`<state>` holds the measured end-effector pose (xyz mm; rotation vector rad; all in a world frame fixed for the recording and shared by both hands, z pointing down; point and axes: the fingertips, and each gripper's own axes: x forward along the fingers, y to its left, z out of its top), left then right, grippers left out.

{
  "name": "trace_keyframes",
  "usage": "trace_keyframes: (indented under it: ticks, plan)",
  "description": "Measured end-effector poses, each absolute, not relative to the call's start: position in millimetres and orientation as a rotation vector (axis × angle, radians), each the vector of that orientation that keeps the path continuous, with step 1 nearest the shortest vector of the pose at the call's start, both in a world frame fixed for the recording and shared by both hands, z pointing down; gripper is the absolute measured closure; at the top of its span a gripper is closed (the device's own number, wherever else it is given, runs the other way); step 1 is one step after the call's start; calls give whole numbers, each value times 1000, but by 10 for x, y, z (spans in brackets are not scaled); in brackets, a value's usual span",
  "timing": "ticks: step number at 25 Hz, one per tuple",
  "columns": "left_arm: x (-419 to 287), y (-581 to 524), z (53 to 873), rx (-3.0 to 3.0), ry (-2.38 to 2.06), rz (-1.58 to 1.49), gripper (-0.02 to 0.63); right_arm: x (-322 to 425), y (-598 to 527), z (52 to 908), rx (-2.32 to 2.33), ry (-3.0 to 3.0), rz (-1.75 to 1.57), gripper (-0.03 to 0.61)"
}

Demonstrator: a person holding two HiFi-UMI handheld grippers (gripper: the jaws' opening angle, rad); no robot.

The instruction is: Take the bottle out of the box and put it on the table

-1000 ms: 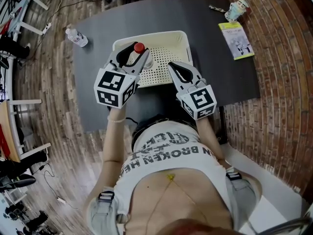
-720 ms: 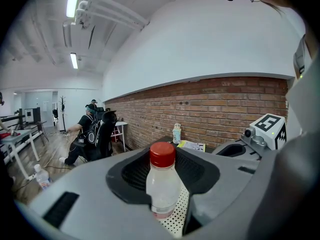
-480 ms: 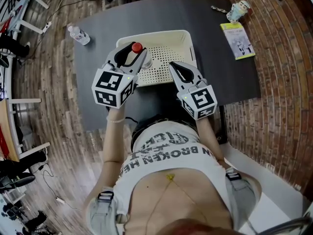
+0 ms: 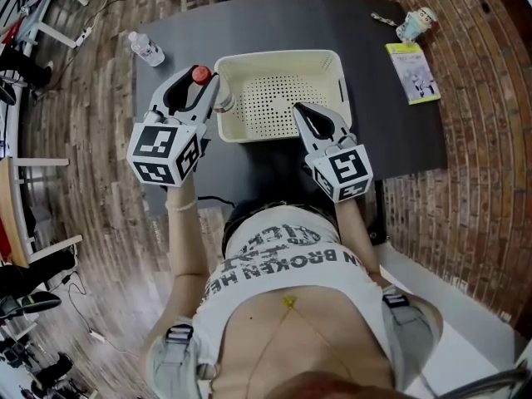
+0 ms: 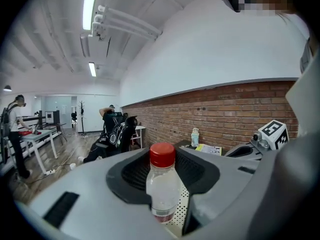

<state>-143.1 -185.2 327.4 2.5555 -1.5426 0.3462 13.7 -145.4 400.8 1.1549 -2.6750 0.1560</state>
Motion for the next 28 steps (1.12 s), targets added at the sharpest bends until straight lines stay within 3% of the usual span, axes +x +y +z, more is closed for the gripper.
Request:
trace_keyframes:
  ticks: [15, 28]
  plan:
    - [-2446, -1667, 3358, 2514, -1609, 344, 456, -360, -1320, 4108, 1272, -2626, 166, 569]
    - [-2617, -1590, 3497, 2495, -1602, 340, 456, -298, -1329, 4098, 1338, -2593, 141, 569]
